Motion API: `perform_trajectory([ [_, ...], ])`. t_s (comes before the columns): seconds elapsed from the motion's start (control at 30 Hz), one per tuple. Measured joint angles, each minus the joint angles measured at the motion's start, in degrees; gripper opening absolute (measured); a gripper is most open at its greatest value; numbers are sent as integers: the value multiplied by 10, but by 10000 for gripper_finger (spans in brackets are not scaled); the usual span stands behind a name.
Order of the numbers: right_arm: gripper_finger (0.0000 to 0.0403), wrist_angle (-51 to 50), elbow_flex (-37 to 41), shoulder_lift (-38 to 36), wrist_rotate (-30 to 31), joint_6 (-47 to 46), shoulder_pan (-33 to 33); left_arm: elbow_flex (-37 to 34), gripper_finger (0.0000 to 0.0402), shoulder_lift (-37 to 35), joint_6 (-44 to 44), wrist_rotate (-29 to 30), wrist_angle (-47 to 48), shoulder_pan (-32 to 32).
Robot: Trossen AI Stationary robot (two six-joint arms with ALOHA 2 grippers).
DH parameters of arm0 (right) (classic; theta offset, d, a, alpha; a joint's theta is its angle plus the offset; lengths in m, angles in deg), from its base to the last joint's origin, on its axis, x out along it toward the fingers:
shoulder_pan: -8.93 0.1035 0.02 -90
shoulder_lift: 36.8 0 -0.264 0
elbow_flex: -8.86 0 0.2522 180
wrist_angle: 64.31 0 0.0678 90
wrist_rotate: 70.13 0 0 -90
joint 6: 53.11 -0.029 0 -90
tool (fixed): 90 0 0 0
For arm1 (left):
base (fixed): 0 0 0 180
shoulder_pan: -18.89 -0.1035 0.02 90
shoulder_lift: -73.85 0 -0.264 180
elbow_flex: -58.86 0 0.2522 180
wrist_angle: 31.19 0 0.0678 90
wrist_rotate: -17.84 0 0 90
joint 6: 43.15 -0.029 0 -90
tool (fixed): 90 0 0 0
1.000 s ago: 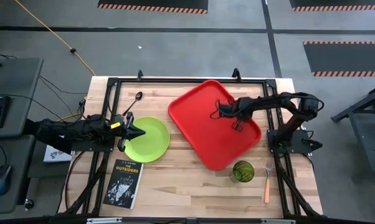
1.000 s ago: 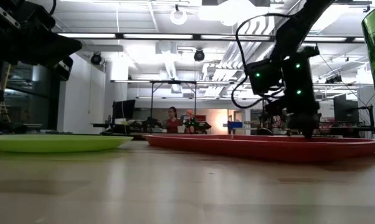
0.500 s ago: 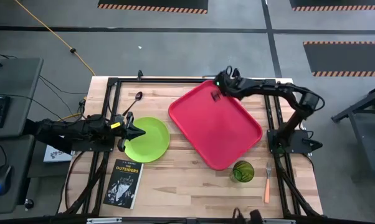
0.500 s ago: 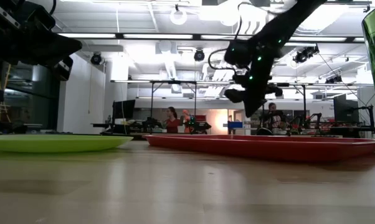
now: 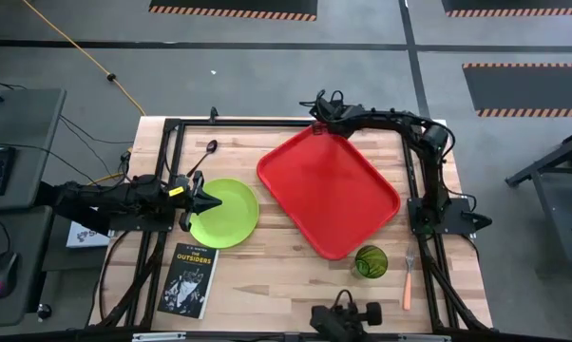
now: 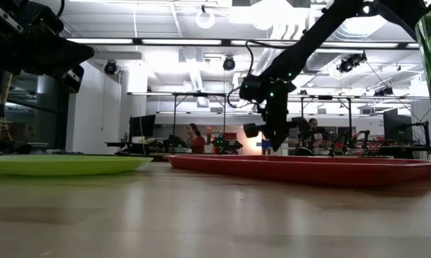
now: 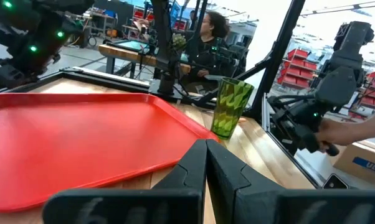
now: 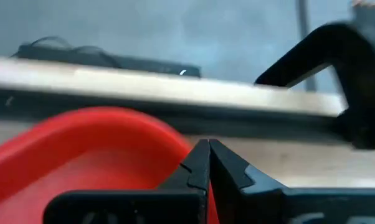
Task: Pick and place plate/cup/fork/spoon on tray
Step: Adjust the red tray
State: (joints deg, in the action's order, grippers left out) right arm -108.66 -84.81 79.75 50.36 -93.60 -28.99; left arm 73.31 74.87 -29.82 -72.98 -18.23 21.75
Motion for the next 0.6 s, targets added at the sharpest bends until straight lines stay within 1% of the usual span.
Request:
perform_trajectory([
  [0.07, 0, 3, -8, -1, 25, 5, 1, 0, 1, 0, 0, 0, 0, 0],
  [0.13, 0, 0, -11, -2, 35, 20, -2, 0, 1, 0, 0, 0, 0, 0],
  [0.33, 0, -20, -11, 13, 3, -2, -23, 0, 1, 0, 0, 0, 0, 0],
  [0.43, 0, -19, -11, 27, -34, -2, -22, 0, 1, 0, 0, 0, 0, 0],
  [0.53, 0, -14, -11, 33, -58, -6, -20, 0, 1, 0, 0, 0, 0, 0],
  [0.6, 0, -10, -11, 35, -64, -5, -17, 0, 1, 0, 0, 0, 0, 0],
])
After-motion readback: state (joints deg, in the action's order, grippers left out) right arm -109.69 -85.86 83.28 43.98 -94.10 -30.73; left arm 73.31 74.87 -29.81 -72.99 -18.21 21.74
